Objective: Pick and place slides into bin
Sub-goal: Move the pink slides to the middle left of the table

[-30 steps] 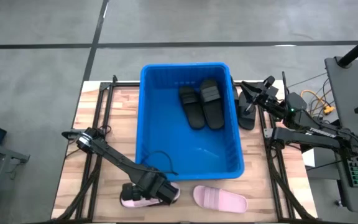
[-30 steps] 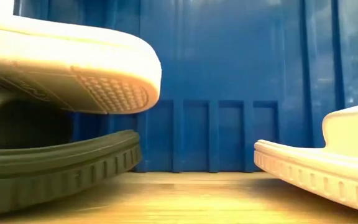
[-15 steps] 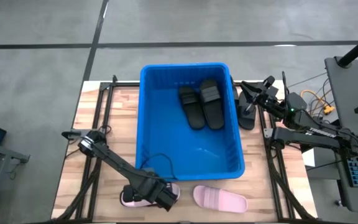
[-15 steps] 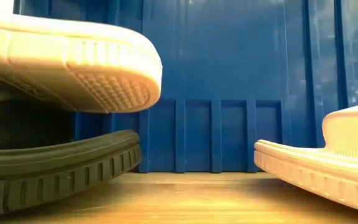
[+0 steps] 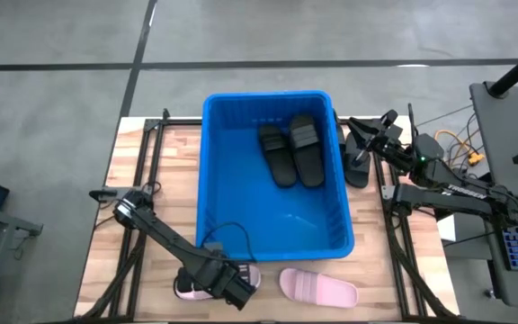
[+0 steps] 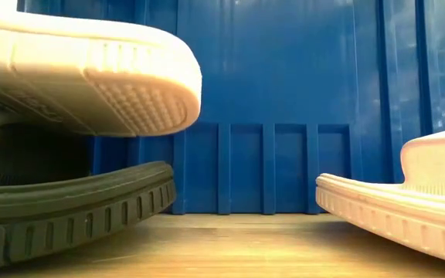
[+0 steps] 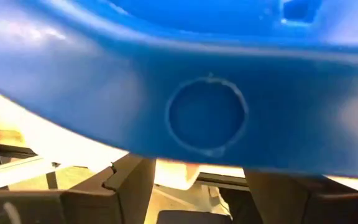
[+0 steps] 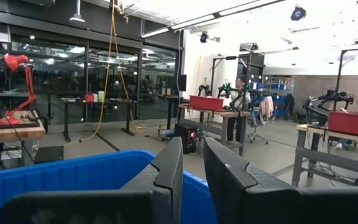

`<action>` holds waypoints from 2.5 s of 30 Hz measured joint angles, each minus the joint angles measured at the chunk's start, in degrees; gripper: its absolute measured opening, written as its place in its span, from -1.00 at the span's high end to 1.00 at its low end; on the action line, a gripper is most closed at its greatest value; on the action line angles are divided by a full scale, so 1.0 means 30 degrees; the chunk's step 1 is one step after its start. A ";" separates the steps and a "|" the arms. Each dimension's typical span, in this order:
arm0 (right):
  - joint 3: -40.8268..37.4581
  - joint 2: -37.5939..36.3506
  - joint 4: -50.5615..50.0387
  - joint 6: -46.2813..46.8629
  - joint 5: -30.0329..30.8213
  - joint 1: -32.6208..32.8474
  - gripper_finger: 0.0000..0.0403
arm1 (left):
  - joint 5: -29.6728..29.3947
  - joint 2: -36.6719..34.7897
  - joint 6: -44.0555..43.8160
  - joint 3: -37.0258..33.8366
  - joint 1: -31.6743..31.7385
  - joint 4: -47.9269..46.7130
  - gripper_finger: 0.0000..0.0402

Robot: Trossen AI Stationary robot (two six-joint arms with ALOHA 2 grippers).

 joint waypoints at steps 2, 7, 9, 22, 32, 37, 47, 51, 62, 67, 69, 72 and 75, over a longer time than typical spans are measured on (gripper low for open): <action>0.0000 0.0000 0.0000 -0.0002 0.0000 0.0001 0.72 | 0.0000 -0.0007 -0.0019 0.0057 -0.0049 -0.0040 -0.09; 0.0000 0.0000 0.0000 0.0000 0.0004 0.0000 0.72 | -0.0014 -0.0032 -0.0078 0.0329 -0.0383 -0.0205 -0.09; 0.0000 0.0000 -0.0001 -0.0002 0.0006 0.0007 0.72 | -0.0031 -0.0036 0.0055 0.0581 -0.0565 -0.0190 -0.09; 0.0007 0.0029 -0.0015 0.0004 0.0007 0.0001 0.72 | -0.0362 0.0930 -0.0117 0.0551 -0.1201 -0.0327 -0.09; 0.0007 0.0029 -0.0015 0.0004 0.0000 0.0001 0.72 | 0.0646 0.1253 -0.1879 0.0658 -0.1122 -0.1328 -0.09; 0.0007 -0.0007 0.0000 0.0004 0.0007 0.0003 0.72 | 0.0821 0.1173 -0.0845 0.0621 -0.1320 -0.1400 -0.09; 0.0007 -0.0007 0.0007 0.0004 0.0007 0.0003 0.72 | 0.1175 0.1154 -0.0066 0.0325 -0.1457 -0.1396 -0.02; 0.0007 -0.0007 0.0015 0.0005 0.0007 0.0007 0.72 | 0.1189 0.1158 0.0006 0.0057 -0.1457 -0.1456 0.13; 0.0007 -0.0007 0.0146 0.0011 0.0007 0.0007 0.72 | 0.1436 0.1188 0.0926 -0.0337 -0.1501 -0.1405 0.65; 0.0007 -0.0011 0.0146 0.0011 0.0007 0.0004 0.72 | 0.1061 0.1192 0.1177 -0.0469 -0.1567 -0.1398 0.96; 0.0007 -0.0015 0.0153 0.0011 0.0002 0.0007 0.72 | 0.0835 0.1195 0.1289 -0.0494 -0.1617 -0.1429 0.97; 0.0007 -0.0015 0.0154 0.0011 0.0007 0.0005 0.72 | 0.0744 0.1148 0.1346 -0.0501 -0.1646 -0.1422 0.99; 0.0007 -0.0015 0.0160 0.0010 0.0007 0.0007 0.72 | 0.0531 0.0868 0.1554 -0.0508 -0.1764 -0.1374 0.99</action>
